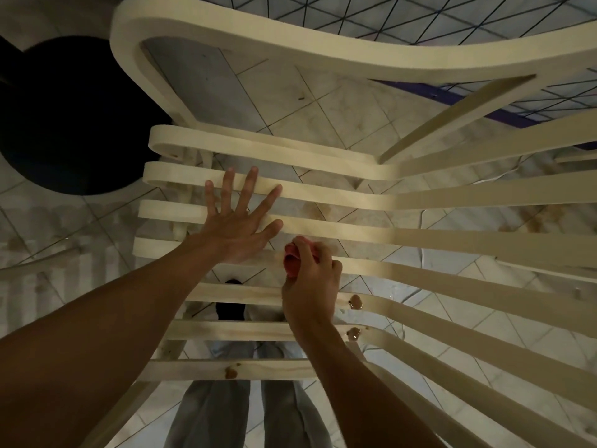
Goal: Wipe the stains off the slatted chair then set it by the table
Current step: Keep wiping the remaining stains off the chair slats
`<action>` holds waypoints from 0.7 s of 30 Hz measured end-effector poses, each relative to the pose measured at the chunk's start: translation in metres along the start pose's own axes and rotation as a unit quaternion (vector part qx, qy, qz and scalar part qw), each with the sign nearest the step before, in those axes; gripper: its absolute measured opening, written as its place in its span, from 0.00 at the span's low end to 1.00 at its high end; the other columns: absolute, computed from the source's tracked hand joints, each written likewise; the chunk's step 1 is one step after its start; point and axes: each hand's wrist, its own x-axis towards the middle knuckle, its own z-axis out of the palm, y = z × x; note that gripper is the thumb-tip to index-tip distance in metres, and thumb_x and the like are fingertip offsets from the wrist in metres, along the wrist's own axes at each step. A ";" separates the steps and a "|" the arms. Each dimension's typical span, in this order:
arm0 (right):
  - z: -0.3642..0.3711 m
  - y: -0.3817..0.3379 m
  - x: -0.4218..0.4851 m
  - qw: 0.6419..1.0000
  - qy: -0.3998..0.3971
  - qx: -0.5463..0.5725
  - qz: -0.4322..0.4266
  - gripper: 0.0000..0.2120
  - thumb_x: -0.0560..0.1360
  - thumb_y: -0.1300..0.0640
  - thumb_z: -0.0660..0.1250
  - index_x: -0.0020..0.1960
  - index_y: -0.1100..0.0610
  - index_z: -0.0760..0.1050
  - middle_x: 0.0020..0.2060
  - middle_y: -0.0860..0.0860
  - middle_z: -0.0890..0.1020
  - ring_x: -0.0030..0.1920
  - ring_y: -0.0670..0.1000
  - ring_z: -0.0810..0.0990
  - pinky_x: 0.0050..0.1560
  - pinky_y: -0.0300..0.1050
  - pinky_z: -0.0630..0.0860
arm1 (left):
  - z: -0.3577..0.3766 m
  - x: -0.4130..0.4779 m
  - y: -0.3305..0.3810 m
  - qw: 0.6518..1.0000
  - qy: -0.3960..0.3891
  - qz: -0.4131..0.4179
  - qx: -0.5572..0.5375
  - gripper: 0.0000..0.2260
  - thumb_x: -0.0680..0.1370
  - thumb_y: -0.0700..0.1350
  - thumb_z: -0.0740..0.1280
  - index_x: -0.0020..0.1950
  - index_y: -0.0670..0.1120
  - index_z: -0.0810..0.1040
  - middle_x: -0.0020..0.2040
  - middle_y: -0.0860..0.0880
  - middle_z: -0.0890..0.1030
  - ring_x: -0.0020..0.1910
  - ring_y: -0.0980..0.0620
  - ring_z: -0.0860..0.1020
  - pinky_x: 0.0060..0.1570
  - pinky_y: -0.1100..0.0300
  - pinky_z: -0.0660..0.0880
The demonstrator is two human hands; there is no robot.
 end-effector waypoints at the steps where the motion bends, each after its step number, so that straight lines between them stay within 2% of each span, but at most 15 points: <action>1: -0.007 0.003 0.004 1.000 -0.013 0.017 -0.003 0.29 0.75 0.59 0.72 0.74 0.50 0.68 0.69 0.53 0.70 0.66 0.55 0.69 0.66 0.52 0.74 | 0.000 0.000 -0.001 1.000 0.002 0.002 -0.004 0.29 0.78 0.70 0.40 0.70 0.67 0.24 0.71 0.53 0.18 0.70 0.42 0.19 0.68 0.35 0.26; 3: -0.024 0.012 0.014 0.997 -0.026 0.075 -0.008 0.22 0.76 0.55 0.71 0.69 0.48 0.72 0.61 0.52 0.75 0.58 0.52 0.74 0.60 0.51 0.77 | 0.000 0.001 -0.003 1.000 0.004 0.007 -0.012 0.28 0.78 0.70 0.41 0.70 0.68 0.25 0.71 0.54 0.18 0.70 0.42 0.19 0.68 0.36 0.25; 5: -0.042 0.026 0.021 0.994 0.000 0.103 -0.026 0.18 0.75 0.52 0.73 0.63 0.50 0.75 0.53 0.51 0.77 0.52 0.51 0.77 0.51 0.51 0.81 | 0.001 0.001 -0.003 1.000 0.005 0.007 -0.011 0.28 0.79 0.69 0.41 0.73 0.68 0.28 0.72 0.54 0.19 0.71 0.42 0.20 0.68 0.37 0.25; 7: -0.059 0.040 0.026 0.991 0.022 0.134 -0.005 0.15 0.73 0.53 0.75 0.57 0.49 0.75 0.50 0.50 0.78 0.47 0.52 0.80 0.43 0.50 0.83 | 0.002 0.000 -0.001 0.999 0.039 0.007 -0.031 0.27 0.80 0.67 0.42 0.78 0.66 0.39 0.77 0.53 0.26 0.74 0.42 0.25 0.69 0.40 0.25; 8: -0.066 0.043 0.027 0.986 0.026 0.164 0.014 0.15 0.72 0.55 0.75 0.54 0.46 0.74 0.50 0.51 0.78 0.46 0.53 0.81 0.40 0.48 0.83 | 0.002 0.000 0.001 0.995 0.080 0.010 -0.059 0.25 0.81 0.66 0.43 0.79 0.65 0.49 0.80 0.51 0.35 0.77 0.41 0.31 0.70 0.42 0.26; 9: -0.071 0.044 0.027 0.979 0.029 0.202 0.030 0.15 0.72 0.56 0.75 0.52 0.45 0.72 0.50 0.53 0.79 0.46 0.55 0.82 0.37 0.44 0.82 | -0.001 -0.005 0.005 0.986 0.130 0.020 -0.098 0.25 0.81 0.64 0.45 0.77 0.62 0.61 0.82 0.49 0.48 0.79 0.40 0.41 0.72 0.44 0.32; 10: -0.075 0.044 0.026 0.969 0.030 0.243 0.041 0.15 0.73 0.57 0.74 0.50 0.45 0.71 0.50 0.55 0.79 0.47 0.56 0.83 0.35 0.39 0.80 | -0.005 -0.009 0.013 0.971 0.179 0.036 -0.155 0.24 0.81 0.62 0.49 0.72 0.58 0.72 0.78 0.48 0.62 0.78 0.41 0.54 0.74 0.44 0.43; 11: -0.079 0.041 0.025 0.960 0.028 0.275 0.048 0.14 0.74 0.58 0.73 0.50 0.46 0.70 0.50 0.56 0.80 0.48 0.56 0.82 0.34 0.35 0.78 | -0.009 -0.013 0.021 0.947 0.210 0.052 -0.237 0.22 0.81 0.60 0.53 0.65 0.54 0.78 0.70 0.49 0.74 0.72 0.44 0.66 0.72 0.46 0.56; 12: -0.081 0.038 0.023 0.954 0.025 0.295 0.051 0.14 0.75 0.59 0.73 0.49 0.47 0.69 0.49 0.55 0.80 0.48 0.55 0.82 0.34 0.32 0.76 | -0.016 -0.019 0.032 0.916 0.197 0.060 -0.343 0.18 0.81 0.57 0.57 0.60 0.51 0.81 0.61 0.51 0.80 0.63 0.49 0.75 0.66 0.48 0.67; 13: -0.083 0.032 0.020 0.949 0.019 0.312 0.047 0.14 0.75 0.60 0.73 0.49 0.47 0.69 0.47 0.53 0.80 0.47 0.53 0.82 0.36 0.32 0.76 | -0.025 -0.027 0.045 0.881 0.135 0.056 -0.449 0.14 0.82 0.55 0.60 0.56 0.50 0.82 0.55 0.52 0.83 0.56 0.52 0.79 0.59 0.51 0.73; 15: -0.085 0.021 0.014 0.932 -0.007 0.362 0.032 0.15 0.76 0.62 0.72 0.51 0.49 0.68 0.42 0.49 0.81 0.43 0.54 0.82 0.39 0.39 0.80 | -0.042 -0.040 0.066 0.806 -0.035 0.050 -0.588 0.11 0.82 0.52 0.62 0.52 0.51 0.82 0.48 0.48 0.84 0.46 0.51 0.83 0.50 0.53 0.78; 17: -0.086 0.013 0.009 0.899 -0.045 0.435 0.033 0.14 0.77 0.62 0.70 0.56 0.54 0.67 0.42 0.54 0.83 0.40 0.58 0.84 0.39 0.48 0.82 | -0.051 -0.047 0.075 0.753 -0.098 0.082 -0.646 0.13 0.82 0.52 0.63 0.53 0.46 0.83 0.45 0.37 0.82 0.38 0.46 0.82 0.43 0.54 0.79; 19: -0.087 0.008 0.006 0.866 -0.069 0.493 0.047 0.17 0.78 0.56 0.70 0.61 0.58 0.68 0.45 0.59 0.83 0.40 0.58 0.83 0.40 0.47 0.80 | -0.056 -0.049 0.073 0.743 -0.100 0.091 -0.656 0.15 0.81 0.53 0.65 0.56 0.43 0.82 0.44 0.34 0.81 0.36 0.46 0.79 0.40 0.57 0.78; 21: -0.088 0.006 0.004 0.841 -0.075 0.531 0.071 0.24 0.73 0.46 0.74 0.61 0.59 0.71 0.44 0.58 0.81 0.41 0.55 0.81 0.44 0.49 0.79 | -0.058 -0.049 0.067 0.759 -0.091 0.072 -0.641 0.13 0.80 0.53 0.66 0.57 0.45 0.82 0.38 0.43 0.81 0.36 0.51 0.79 0.38 0.59 0.76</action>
